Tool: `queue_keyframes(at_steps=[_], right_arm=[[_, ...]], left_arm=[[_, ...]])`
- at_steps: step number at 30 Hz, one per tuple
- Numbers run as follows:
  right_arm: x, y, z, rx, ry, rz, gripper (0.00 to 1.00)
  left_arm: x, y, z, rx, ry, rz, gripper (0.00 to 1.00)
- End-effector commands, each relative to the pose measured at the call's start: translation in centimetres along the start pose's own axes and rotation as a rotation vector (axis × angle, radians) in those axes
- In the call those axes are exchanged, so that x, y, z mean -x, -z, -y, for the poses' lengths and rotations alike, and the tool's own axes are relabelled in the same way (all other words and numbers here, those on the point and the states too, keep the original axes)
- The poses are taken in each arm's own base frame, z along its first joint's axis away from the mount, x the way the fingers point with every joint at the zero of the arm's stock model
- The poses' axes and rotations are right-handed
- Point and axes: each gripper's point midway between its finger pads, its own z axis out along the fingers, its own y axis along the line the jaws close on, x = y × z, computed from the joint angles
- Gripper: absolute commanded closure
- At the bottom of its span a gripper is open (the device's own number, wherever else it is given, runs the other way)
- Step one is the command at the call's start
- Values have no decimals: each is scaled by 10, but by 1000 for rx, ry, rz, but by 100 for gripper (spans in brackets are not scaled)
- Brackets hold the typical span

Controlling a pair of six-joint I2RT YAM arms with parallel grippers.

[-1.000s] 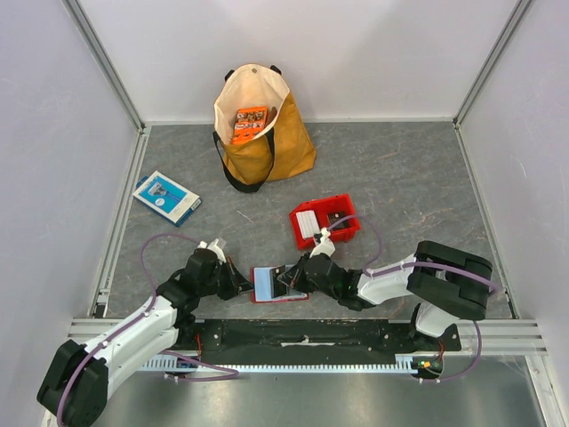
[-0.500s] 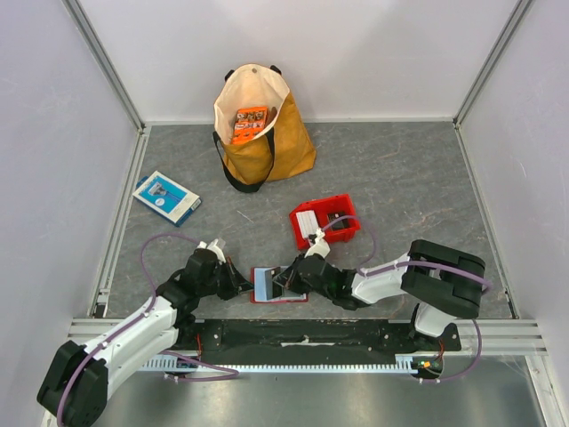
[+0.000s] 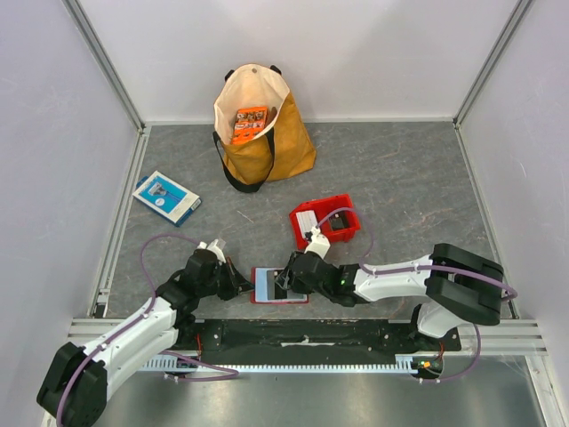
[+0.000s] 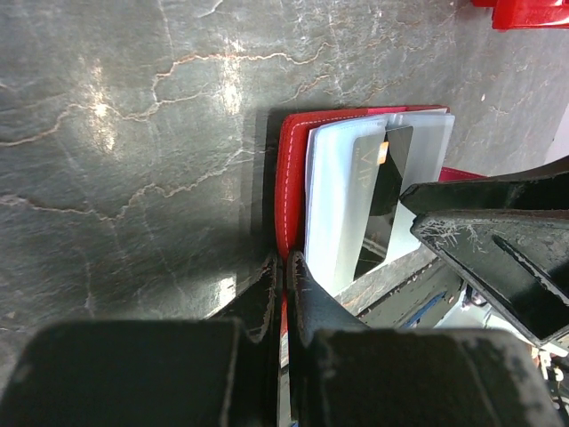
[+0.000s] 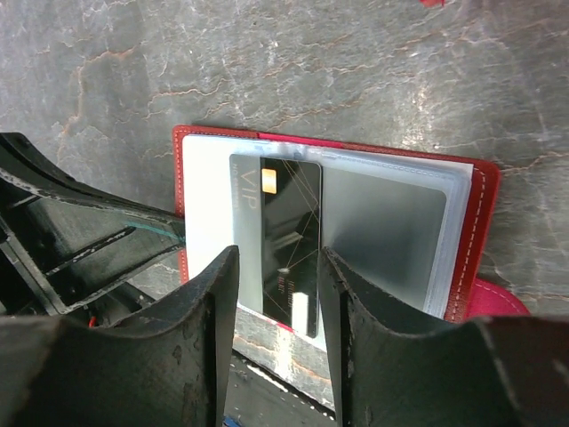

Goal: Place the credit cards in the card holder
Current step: Insert the credit card into the card holder.

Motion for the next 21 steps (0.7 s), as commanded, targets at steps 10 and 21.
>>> queue_keyframes(at_steps=[10,21], right_arm=[[-12,-8,-9,-9,95,-68,51],[-15,-11,-37,58,123,-78,55]], left_arm=[[1,0,3,-13,6,6,98],[0,0,2,-12,6,8,98]])
